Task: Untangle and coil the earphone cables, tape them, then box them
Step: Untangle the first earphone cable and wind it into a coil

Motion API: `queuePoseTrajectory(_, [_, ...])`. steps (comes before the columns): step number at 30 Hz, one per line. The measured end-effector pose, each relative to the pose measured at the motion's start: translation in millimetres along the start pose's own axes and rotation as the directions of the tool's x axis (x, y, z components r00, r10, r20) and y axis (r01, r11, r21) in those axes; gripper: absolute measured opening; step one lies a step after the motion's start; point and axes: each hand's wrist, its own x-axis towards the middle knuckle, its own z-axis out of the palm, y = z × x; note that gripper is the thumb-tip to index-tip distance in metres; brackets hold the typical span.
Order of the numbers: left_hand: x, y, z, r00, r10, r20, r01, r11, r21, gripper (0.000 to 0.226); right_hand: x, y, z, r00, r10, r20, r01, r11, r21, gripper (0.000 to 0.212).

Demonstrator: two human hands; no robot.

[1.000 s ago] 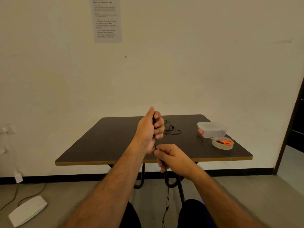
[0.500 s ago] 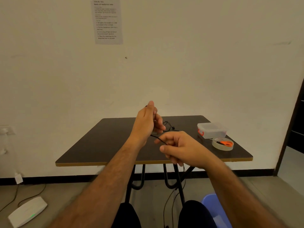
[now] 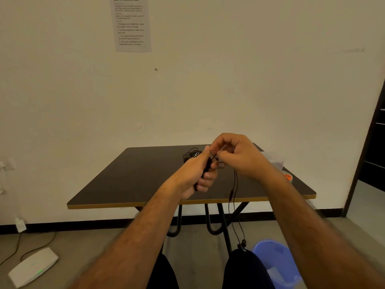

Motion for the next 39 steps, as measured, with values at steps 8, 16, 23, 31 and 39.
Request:
queuePoseTrajectory(8, [-4,-1,8,0.987,-0.040,0.154,0.069,0.979,-0.193,0.053,-1,19,0,0.996,0.007,-0.084,0.019,0.955,0.294,0.012])
queuePoseTrajectory(16, [-6,-1,10,0.987,-0.056,0.151,0.089,0.971,-0.220,0.051,-2,17,4,0.974,-0.029,-0.224,0.105,0.936,0.335,0.014])
queuePoseTrajectory(23, [-9,4,14,0.988,0.010,0.153,0.024,0.976,-0.217,0.048,-8,24,14,0.975,0.035,-0.221,0.060,0.911,0.408,0.010])
queuePoseTrajectory(31, [-8,6,17,0.977,0.121,0.173,-0.063,0.950,-0.307,0.041,-20,30,30,0.982,0.187,0.009,-0.152,0.769,0.621,0.024])
queuePoseTrajectory(39, [-5,16,20,0.961,0.273,-0.054,-0.276,0.913,-0.301,0.038,-39,32,48,0.958,0.230,0.169,-0.285,0.806,0.519,0.022])
